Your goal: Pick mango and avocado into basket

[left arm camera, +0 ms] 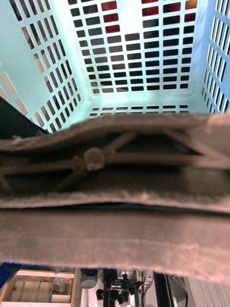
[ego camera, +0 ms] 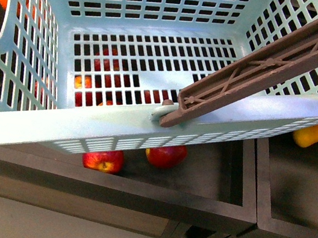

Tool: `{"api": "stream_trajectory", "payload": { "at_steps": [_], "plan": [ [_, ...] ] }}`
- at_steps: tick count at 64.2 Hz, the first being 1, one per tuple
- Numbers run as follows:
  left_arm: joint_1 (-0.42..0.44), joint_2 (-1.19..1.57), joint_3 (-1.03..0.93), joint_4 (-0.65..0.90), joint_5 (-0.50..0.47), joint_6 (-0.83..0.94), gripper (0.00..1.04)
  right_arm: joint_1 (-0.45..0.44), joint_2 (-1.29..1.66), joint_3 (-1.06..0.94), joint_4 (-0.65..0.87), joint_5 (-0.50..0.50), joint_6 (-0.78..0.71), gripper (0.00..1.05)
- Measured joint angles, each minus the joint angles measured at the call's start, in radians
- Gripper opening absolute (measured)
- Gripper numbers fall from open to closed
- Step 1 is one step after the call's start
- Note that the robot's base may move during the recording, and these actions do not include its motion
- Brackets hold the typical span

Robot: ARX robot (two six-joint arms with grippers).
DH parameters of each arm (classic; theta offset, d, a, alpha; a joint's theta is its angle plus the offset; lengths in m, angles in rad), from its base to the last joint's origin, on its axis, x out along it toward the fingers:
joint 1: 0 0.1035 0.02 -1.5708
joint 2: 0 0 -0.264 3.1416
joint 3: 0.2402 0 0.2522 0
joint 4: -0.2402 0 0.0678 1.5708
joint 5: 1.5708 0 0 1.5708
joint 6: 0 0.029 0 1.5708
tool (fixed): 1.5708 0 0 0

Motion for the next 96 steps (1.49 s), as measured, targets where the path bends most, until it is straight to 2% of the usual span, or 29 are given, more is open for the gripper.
{"api": "stream_trajectory", "payload": {
  "at_steps": [13,22,36,50,60,73,84,96],
  "plan": [
    [0.0,0.0,0.0,0.0,0.0,0.0,0.14,-0.023,-0.356,-0.074,-0.082,-0.082,-0.038,0.59],
    [0.0,0.0,0.0,0.0,0.0,0.0,0.14,0.015,-0.58,-0.089,-0.124,-0.126,-0.032,0.59],
    [0.0,0.0,0.0,0.0,0.0,0.0,0.14,0.183,-0.806,-0.122,-0.163,-0.113,0.021,0.59],
    [0.0,0.0,0.0,0.0,-0.002,0.0,0.14,0.431,-0.888,-0.201,-0.167,-0.006,0.068,0.59],
    [0.0,0.0,0.0,0.0,0.0,0.0,0.14,0.56,-0.88,-0.23,-0.146,0.04,0.076,0.59],
    [0.0,0.0,0.0,0.0,0.0,0.0,0.14,0.639,-0.795,-0.229,-0.1,0.088,0.079,0.59],
    [0.0,0.0,0.0,0.0,-0.001,0.0,0.14,0.663,-0.718,-0.214,-0.085,0.111,0.079,0.59],
    [0.0,0.0,0.0,0.0,0.0,0.0,0.14,0.67,-0.699,-0.204,-0.079,0.111,0.082,0.85]
  ]
}}
